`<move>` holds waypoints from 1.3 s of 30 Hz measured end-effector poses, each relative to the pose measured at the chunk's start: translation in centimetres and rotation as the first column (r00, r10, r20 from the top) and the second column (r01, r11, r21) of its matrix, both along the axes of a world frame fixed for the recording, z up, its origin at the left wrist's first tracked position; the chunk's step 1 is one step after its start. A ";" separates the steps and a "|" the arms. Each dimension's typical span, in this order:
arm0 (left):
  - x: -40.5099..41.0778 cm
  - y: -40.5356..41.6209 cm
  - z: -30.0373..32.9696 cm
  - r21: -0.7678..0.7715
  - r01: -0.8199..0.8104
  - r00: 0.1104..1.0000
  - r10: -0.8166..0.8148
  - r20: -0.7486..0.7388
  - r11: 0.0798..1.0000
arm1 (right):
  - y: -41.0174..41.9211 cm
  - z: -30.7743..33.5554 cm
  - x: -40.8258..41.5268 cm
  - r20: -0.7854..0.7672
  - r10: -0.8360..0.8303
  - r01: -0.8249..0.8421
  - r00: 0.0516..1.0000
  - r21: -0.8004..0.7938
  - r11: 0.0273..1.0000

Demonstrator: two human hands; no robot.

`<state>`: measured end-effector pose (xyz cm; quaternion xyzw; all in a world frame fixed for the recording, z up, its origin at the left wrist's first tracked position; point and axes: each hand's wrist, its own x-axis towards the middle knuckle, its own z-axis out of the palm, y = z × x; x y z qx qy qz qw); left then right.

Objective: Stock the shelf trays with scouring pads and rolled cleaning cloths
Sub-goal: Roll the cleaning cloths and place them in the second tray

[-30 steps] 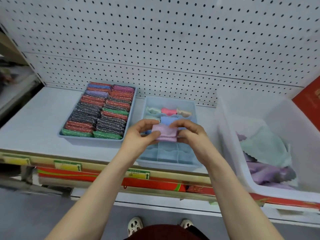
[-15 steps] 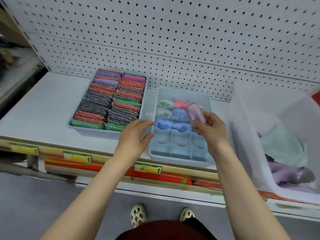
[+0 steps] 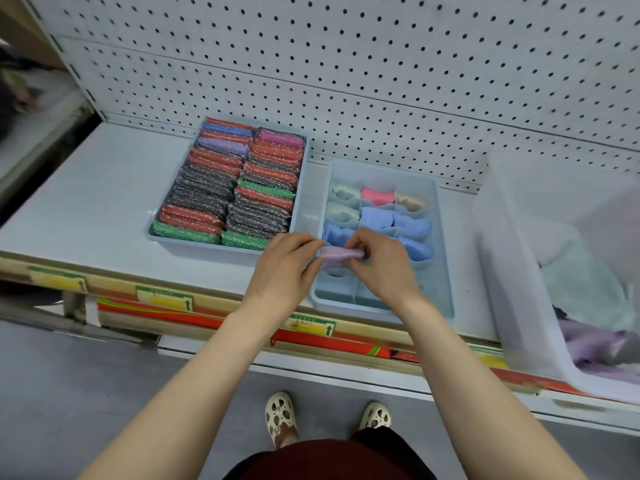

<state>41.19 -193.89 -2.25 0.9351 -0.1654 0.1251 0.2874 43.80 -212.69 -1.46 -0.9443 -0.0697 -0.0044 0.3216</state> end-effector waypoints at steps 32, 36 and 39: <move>0.2 0.1 0.0 -0.007 -0.031 0.999 0.031 0.016 0.999 | 1.9 0.7 1.0 -0.001 0.053 -0.048 0.999 -0.439 0.897; 0.0 -0.1 0.2 0.002 -0.044 0.999 0.044 0.018 0.999 | 1.5 0.9 0.6 0.016 0.087 -0.066 0.996 -0.517 0.854; -0.2 -0.2 0.5 0.017 -0.049 0.999 0.049 0.011 0.999 | 0.9 0.5 0.4 -0.038 0.089 -0.097 0.995 -0.387 0.917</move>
